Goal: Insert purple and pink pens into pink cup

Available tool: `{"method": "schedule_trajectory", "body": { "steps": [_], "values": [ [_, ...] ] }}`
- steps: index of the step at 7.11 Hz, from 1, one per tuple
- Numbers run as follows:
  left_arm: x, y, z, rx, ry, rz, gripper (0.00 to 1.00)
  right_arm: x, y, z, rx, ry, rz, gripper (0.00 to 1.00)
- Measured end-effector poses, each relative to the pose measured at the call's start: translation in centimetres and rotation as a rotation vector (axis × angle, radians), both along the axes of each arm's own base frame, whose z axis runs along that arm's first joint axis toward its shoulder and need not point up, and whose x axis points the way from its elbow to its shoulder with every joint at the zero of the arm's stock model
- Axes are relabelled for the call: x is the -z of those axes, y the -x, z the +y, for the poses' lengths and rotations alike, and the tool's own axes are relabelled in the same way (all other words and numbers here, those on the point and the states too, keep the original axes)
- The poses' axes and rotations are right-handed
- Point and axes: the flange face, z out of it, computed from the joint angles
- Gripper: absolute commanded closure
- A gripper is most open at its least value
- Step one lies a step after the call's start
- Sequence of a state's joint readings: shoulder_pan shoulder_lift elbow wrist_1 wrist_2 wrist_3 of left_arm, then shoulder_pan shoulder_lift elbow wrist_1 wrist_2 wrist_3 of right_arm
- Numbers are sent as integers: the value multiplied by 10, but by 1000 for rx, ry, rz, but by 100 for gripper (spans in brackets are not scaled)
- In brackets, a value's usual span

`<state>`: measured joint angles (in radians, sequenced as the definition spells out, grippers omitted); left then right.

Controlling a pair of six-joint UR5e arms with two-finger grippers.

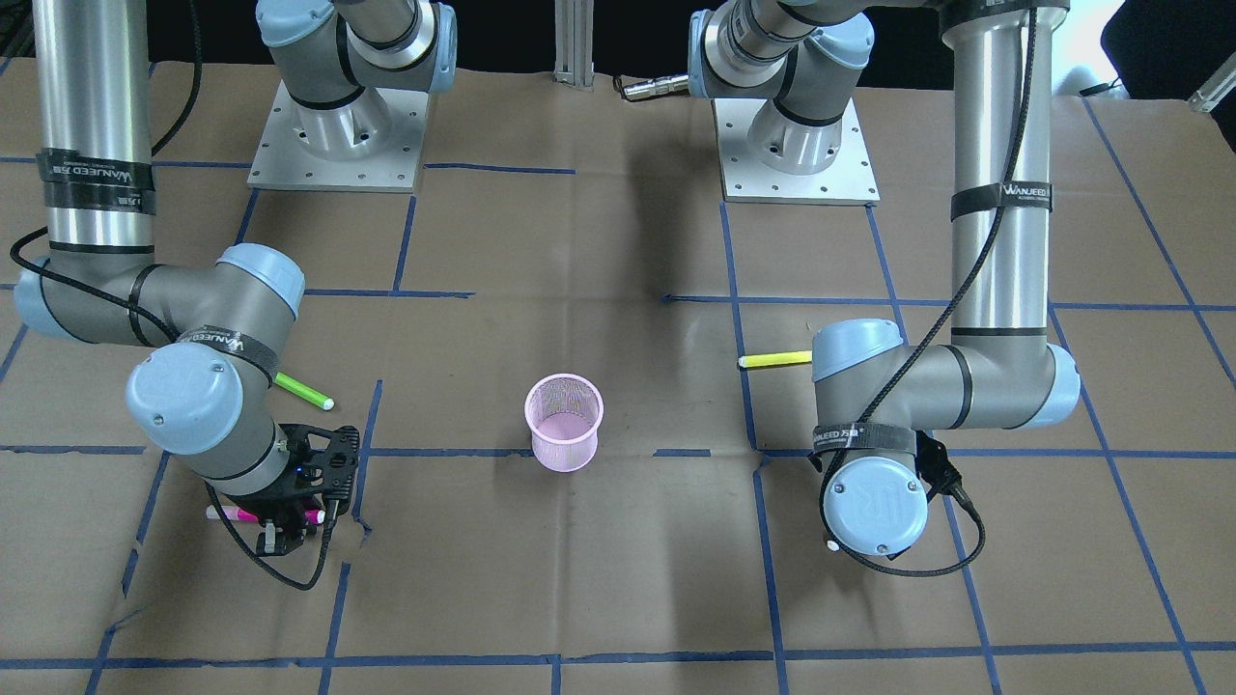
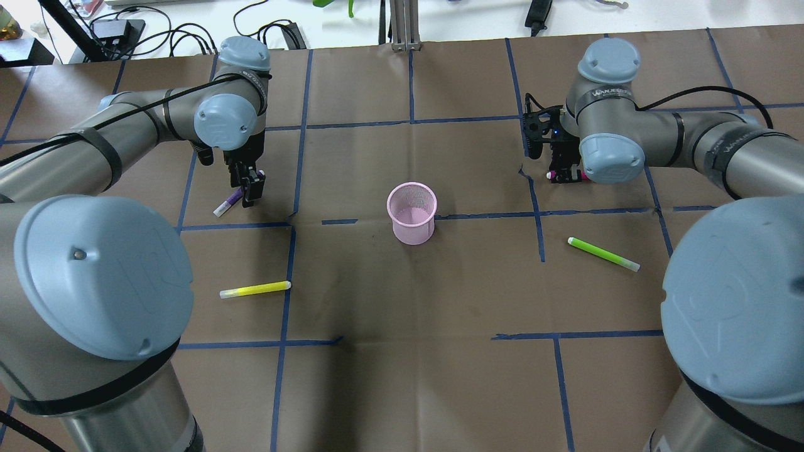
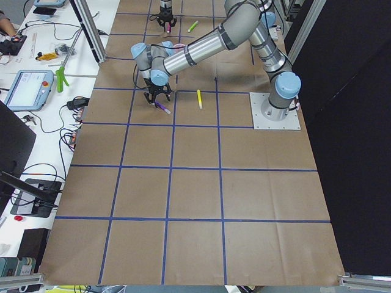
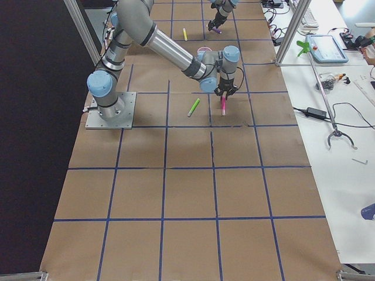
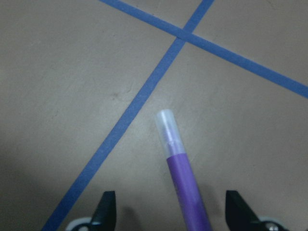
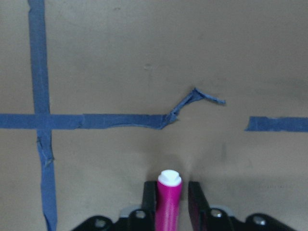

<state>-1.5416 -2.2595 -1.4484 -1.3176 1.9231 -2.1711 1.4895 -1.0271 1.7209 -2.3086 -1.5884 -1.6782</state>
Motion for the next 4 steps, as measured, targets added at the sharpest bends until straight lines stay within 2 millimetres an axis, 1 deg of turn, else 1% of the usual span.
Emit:
{"method": "schedule_trajectory", "body": {
  "steps": [1,3,4],
  "values": [
    [-1,0,0,-9,4,-3,69,0,0,1,0,0,-2,90],
    [-2,-1,-1,-24,12,-6,82,0,-1,2,0,-1,-5,93],
    [-2,-1,-1,-28,14,-7,82,-4,0,0,0,6,-4,93]
  ]
}}
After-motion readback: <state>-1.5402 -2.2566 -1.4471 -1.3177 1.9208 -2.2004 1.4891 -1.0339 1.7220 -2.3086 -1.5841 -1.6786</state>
